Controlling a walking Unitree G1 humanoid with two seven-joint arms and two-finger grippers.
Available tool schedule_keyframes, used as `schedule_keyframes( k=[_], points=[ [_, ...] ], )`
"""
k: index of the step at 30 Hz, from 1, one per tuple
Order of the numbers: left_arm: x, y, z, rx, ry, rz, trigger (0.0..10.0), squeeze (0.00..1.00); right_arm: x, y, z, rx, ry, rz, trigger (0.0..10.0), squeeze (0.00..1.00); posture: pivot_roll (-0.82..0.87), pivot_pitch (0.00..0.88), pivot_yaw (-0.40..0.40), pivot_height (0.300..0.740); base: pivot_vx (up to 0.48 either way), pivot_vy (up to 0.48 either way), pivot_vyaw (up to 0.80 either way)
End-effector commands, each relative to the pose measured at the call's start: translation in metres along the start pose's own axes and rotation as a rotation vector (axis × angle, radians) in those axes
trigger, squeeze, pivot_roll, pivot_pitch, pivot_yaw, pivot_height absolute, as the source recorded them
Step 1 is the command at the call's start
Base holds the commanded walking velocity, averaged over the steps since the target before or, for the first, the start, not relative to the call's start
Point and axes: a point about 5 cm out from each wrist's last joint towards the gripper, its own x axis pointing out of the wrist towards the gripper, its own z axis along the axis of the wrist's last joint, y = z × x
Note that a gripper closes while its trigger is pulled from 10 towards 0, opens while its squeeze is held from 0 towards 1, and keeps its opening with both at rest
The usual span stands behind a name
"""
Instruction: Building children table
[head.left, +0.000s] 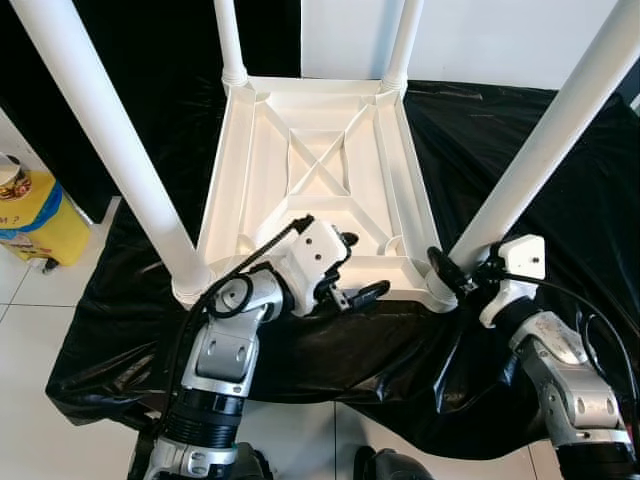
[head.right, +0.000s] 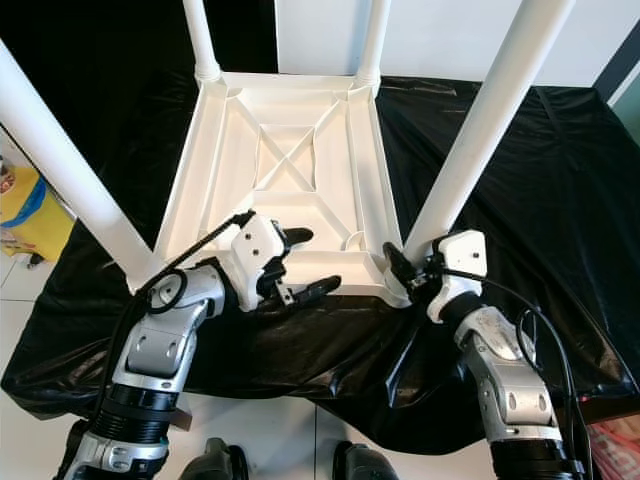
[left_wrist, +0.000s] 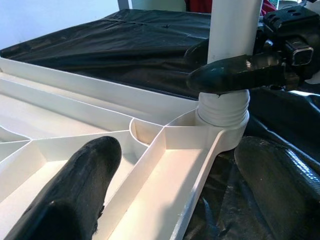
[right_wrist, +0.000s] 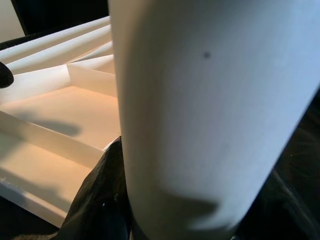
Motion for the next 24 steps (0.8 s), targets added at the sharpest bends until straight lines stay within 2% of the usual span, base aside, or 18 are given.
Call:
schedule_keyframes(
  k=[1, 2, 10, 14, 16, 19, 24],
  points=[
    [0.000, 0.004, -0.002, -0.003, 0.003, 0.170, 10.0, 0.00, -0.001, 0.001, -0.003, -0.008, 0.017, 0.032, 1.8, 0.00, 0.01, 0.095, -0.096, 0.740, 0.000, 0.000, 0.00],
    [-0.001, 0.004, -0.002, -0.003, 0.005, 0.171, 10.0, 0.00, -0.001, 0.002, -0.004, -0.006, 0.025, 0.026, 10.0, 0.00, 0.01, 0.092, -0.099, 0.740, 0.000, 0.000, 0.00],
    [-0.001, 0.003, -0.002, -0.002, 0.004, 0.171, 10.0, 0.00, -0.002, 0.007, -0.007, 0.008, 0.036, -0.051, 10.0, 0.00, 0.01, 0.089, -0.105, 0.740, 0.000, 0.000, 0.00],
    [0.001, 0.002, -0.002, -0.003, -0.001, 0.166, 10.0, 0.00, -0.001, 0.020, -0.007, 0.048, 0.016, -0.188, 10.0, 0.00, -0.01, 0.100, -0.099, 0.740, 0.000, 0.000, 0.00],
    [0.002, 0.002, -0.001, -0.003, -0.002, 0.165, 10.0, 0.00, 0.000, 0.023, -0.007, 0.056, 0.011, -0.210, 10.0, 0.00, -0.01, 0.102, -0.098, 0.740, 0.000, 0.000, 0.00],
    [0.004, 0.003, -0.001, -0.003, -0.005, 0.164, 10.0, 0.00, 0.000, 0.022, -0.007, 0.053, 0.007, -0.244, 10.0, 0.00, -0.02, 0.100, -0.100, 0.740, 0.000, 0.000, 0.00],
    [0.012, 0.011, 0.013, 0.014, -0.050, 0.170, 10.0, 0.00, 0.002, 0.018, -0.001, 0.025, 0.000, -0.392, 10.0, 0.00, -0.05, 0.148, -0.098, 0.740, 0.000, 0.000, 0.00]
  ],
)
